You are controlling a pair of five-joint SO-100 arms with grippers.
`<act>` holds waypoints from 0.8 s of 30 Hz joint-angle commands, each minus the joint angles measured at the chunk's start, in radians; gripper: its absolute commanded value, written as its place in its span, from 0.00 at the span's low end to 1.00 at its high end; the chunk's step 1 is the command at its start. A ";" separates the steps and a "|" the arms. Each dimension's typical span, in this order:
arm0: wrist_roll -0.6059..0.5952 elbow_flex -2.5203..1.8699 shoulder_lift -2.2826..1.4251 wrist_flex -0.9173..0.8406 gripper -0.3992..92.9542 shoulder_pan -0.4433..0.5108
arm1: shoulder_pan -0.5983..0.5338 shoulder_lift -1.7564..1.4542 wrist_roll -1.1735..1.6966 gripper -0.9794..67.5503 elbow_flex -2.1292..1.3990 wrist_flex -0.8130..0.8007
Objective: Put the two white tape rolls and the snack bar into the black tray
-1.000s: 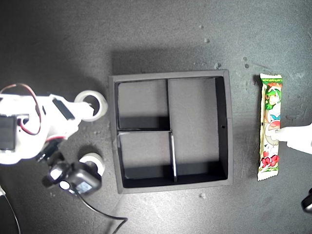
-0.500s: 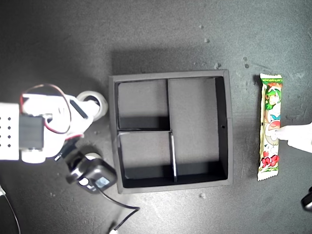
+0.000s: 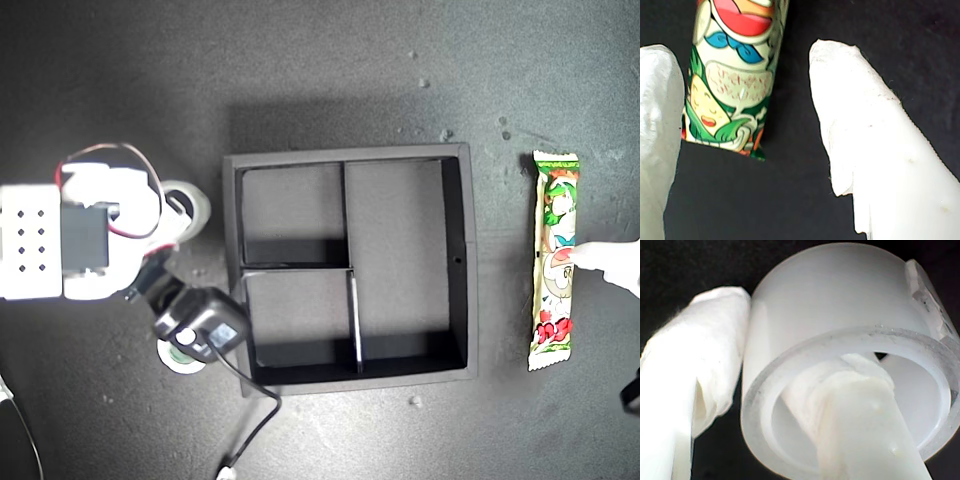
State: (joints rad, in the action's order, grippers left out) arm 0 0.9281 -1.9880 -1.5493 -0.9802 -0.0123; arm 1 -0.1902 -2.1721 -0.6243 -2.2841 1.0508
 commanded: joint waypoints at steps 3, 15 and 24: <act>0.021 -0.077 -0.132 0.003 0.00 -0.018 | 0.002 0.064 0.049 0.27 0.012 -0.066; -0.003 -0.003 -0.549 -0.236 0.00 -0.005 | 0.041 0.512 0.101 0.31 0.304 0.040; -0.086 0.388 -0.325 -0.396 0.00 -0.006 | 0.018 0.804 0.074 0.17 0.502 0.051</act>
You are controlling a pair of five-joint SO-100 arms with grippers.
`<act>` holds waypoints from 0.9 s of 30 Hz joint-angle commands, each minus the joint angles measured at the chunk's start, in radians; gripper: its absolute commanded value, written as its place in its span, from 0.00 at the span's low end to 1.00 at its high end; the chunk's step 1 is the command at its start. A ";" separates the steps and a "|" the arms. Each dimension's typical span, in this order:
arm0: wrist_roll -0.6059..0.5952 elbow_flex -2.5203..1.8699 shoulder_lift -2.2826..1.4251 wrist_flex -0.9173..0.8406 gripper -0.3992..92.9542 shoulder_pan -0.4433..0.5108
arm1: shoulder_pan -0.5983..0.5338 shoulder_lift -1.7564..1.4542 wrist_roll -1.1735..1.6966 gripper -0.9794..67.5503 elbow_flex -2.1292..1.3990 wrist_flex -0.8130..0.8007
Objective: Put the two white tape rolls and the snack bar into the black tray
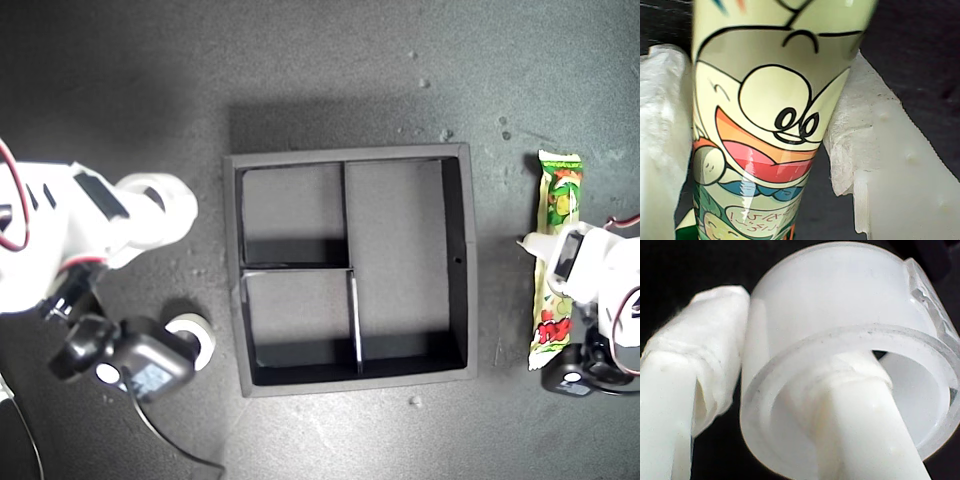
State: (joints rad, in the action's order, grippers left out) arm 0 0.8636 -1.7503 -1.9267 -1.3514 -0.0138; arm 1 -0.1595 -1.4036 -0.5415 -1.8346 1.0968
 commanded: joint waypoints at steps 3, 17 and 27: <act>-0.044 0.281 0.149 -0.054 0.00 0.008 | -0.028 0.037 -0.015 0.14 0.061 0.012; -0.094 0.810 0.545 -0.288 0.00 0.049 | -0.147 0.025 0.018 0.06 0.399 0.374; -0.109 1.384 0.979 -0.482 0.00 0.077 | -0.147 0.038 0.230 0.06 0.761 0.396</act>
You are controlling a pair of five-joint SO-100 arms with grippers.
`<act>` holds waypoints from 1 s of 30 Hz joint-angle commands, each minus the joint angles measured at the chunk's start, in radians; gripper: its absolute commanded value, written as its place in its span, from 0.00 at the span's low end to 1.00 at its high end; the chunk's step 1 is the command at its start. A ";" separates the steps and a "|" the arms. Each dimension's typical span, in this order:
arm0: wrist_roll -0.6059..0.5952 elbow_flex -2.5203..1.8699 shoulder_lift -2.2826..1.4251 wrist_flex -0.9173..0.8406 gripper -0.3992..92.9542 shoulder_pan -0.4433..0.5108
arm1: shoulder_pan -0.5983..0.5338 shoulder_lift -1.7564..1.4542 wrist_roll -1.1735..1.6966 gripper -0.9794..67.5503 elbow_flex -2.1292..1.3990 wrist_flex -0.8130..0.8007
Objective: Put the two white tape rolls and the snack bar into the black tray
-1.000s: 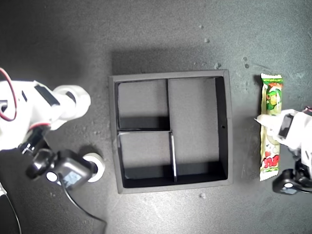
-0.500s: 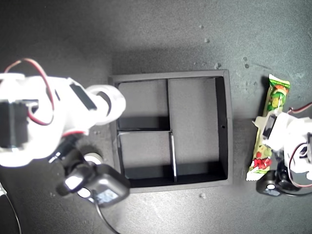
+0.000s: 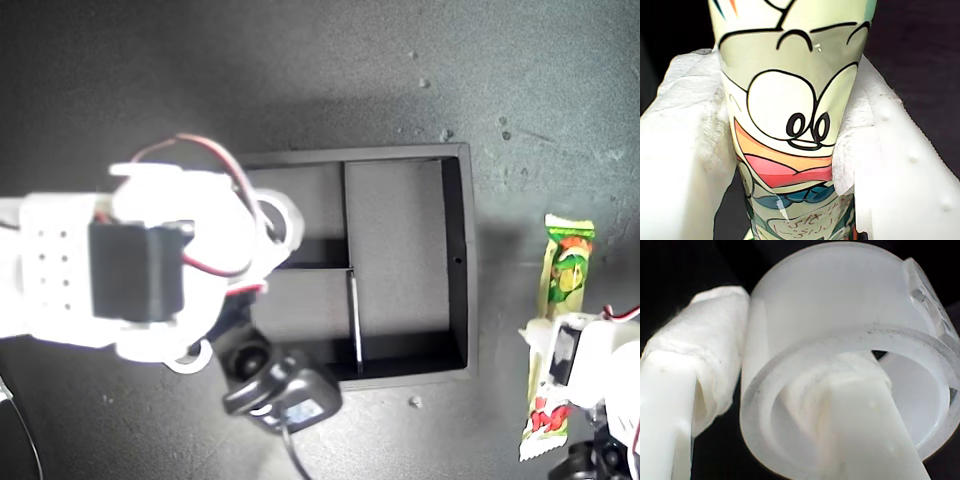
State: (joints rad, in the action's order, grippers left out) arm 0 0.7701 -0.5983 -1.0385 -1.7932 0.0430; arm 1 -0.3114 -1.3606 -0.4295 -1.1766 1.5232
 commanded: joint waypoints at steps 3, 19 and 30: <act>-0.005 0.256 0.126 -0.040 0.00 0.020 | 0.011 0.020 0.184 0.07 0.184 -0.081; 0.023 0.196 0.143 -0.040 0.00 0.014 | 0.060 0.413 0.282 0.08 0.741 -0.034; 0.035 0.144 0.123 -0.040 0.12 0.002 | 0.095 0.413 0.268 0.30 0.696 -0.014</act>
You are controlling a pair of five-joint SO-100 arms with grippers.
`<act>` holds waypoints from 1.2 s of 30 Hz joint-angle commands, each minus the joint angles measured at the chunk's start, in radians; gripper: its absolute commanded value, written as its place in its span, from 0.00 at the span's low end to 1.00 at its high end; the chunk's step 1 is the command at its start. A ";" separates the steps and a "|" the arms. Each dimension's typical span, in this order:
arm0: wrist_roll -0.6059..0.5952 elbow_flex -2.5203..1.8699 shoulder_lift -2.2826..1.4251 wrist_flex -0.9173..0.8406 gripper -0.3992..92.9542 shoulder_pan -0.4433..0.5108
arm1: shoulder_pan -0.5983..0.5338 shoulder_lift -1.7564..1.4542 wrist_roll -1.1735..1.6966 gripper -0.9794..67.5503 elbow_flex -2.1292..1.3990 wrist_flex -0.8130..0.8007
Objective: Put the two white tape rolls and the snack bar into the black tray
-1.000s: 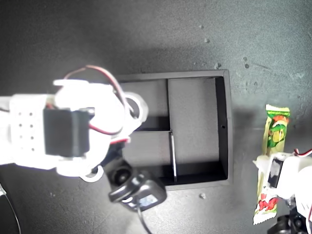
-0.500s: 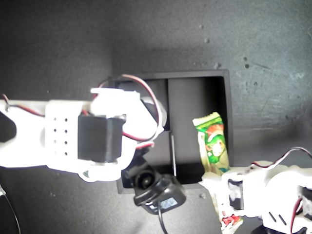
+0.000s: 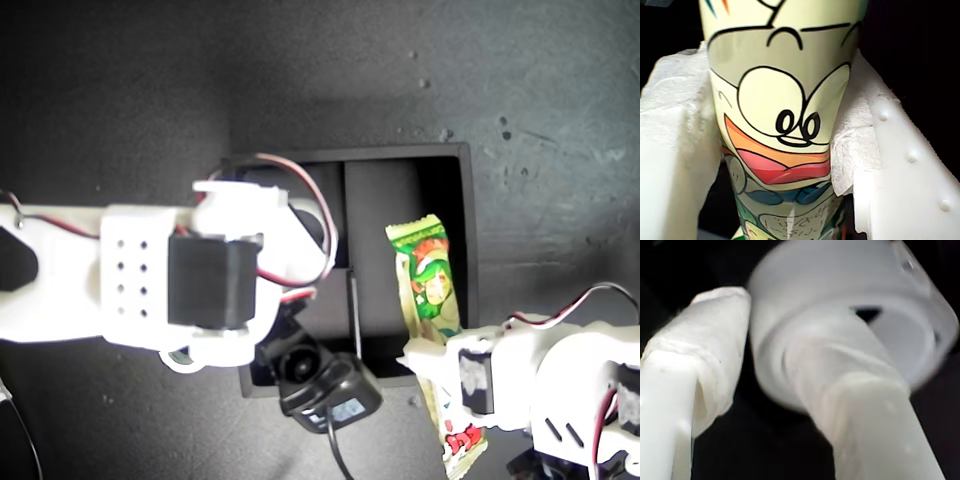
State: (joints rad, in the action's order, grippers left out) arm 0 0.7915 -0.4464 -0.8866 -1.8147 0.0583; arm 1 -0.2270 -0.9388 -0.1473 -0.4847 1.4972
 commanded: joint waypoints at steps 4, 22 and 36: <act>0.020 -0.048 -0.064 -0.018 0.15 -0.015 | 0.015 -0.009 -0.011 0.37 -0.005 0.035; 0.141 -0.531 -0.782 -0.012 0.16 0.155 | 0.071 -0.149 -0.114 0.03 0.238 0.304; 0.408 -1.206 -0.922 0.509 0.15 0.463 | 0.204 -0.834 -0.675 0.01 -0.417 0.302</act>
State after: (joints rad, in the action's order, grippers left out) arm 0 1.1842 -1.6045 -1.7871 -1.3852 0.5016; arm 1 -0.0383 -1.6276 -0.7563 -0.8007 1.7963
